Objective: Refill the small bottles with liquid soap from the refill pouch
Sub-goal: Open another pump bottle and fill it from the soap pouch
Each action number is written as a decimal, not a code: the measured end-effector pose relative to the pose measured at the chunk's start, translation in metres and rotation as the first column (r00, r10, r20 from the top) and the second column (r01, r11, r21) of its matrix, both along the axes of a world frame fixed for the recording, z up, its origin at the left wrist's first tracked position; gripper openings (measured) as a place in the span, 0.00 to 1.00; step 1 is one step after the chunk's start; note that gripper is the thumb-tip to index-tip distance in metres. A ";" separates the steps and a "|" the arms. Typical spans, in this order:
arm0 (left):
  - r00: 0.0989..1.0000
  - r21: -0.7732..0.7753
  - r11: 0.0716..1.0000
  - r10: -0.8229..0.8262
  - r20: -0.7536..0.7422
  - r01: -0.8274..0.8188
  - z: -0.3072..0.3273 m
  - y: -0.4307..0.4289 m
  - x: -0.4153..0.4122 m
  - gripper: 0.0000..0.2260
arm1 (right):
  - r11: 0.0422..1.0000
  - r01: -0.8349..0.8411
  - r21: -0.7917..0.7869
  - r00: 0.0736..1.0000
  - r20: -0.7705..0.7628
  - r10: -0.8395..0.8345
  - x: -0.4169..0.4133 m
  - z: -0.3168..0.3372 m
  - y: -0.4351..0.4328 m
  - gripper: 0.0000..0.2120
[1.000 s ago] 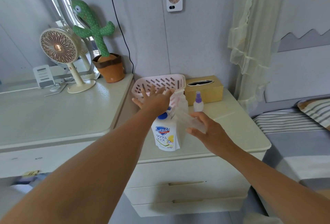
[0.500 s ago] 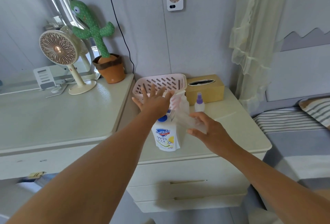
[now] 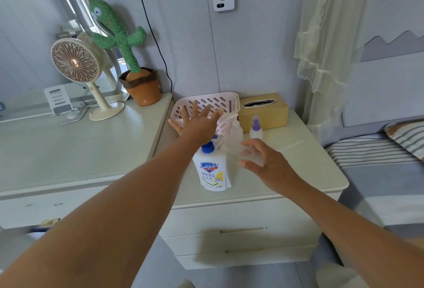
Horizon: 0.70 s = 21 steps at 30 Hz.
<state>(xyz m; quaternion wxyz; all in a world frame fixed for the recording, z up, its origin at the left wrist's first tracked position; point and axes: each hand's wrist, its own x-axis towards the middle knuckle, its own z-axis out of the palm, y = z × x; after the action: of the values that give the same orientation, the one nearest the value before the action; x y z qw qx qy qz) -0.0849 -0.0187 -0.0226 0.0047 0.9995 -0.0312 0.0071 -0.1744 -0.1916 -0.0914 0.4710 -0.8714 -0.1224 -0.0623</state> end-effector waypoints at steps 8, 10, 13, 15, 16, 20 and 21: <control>0.999 0.038 0.999 0.023 -0.044 -0.021 -0.026 0.013 0.023 0.26 | 0.999 -0.014 -0.031 1.000 -0.009 0.014 -0.005 -0.006 0.001 0.19; 0.997 -0.036 0.997 0.062 -0.040 -0.063 -0.009 0.007 0.013 0.24 | 1.000 -0.011 -0.018 1.000 0.003 0.011 -0.003 -0.001 -0.001 0.19; 0.996 -0.082 0.993 0.086 -0.028 -0.088 0.007 0.000 0.004 0.25 | 1.000 -0.002 -0.015 1.000 0.019 0.002 0.000 0.005 -0.003 0.19; 0.998 -0.069 0.996 0.063 -0.031 -0.065 0.002 0.001 0.002 0.22 | 1.000 -0.006 -0.020 1.000 0.018 0.006 0.000 0.005 -0.003 0.19; 0.998 -0.061 0.997 0.053 -0.026 -0.055 -0.004 0.004 0.006 0.22 | 1.000 -0.008 -0.018 1.000 0.019 0.008 0.000 0.003 -0.003 0.19; 0.995 -0.094 0.993 0.067 -0.070 -0.073 -0.021 0.009 0.011 0.23 | 1.000 -0.016 -0.020 1.000 -0.004 0.016 -0.001 -0.005 -0.002 0.19; 0.994 -0.097 0.992 0.076 -0.078 -0.083 -0.021 0.008 0.008 0.23 | 1.000 -0.015 -0.020 1.000 -0.007 0.015 -0.002 -0.006 -0.002 0.19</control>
<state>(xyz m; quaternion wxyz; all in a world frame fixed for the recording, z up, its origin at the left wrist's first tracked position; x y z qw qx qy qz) -0.0766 -0.0109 -0.0435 0.0558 0.9980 0.0093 -0.0282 -0.1762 -0.1934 -0.0973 0.4630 -0.8753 -0.1283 -0.0547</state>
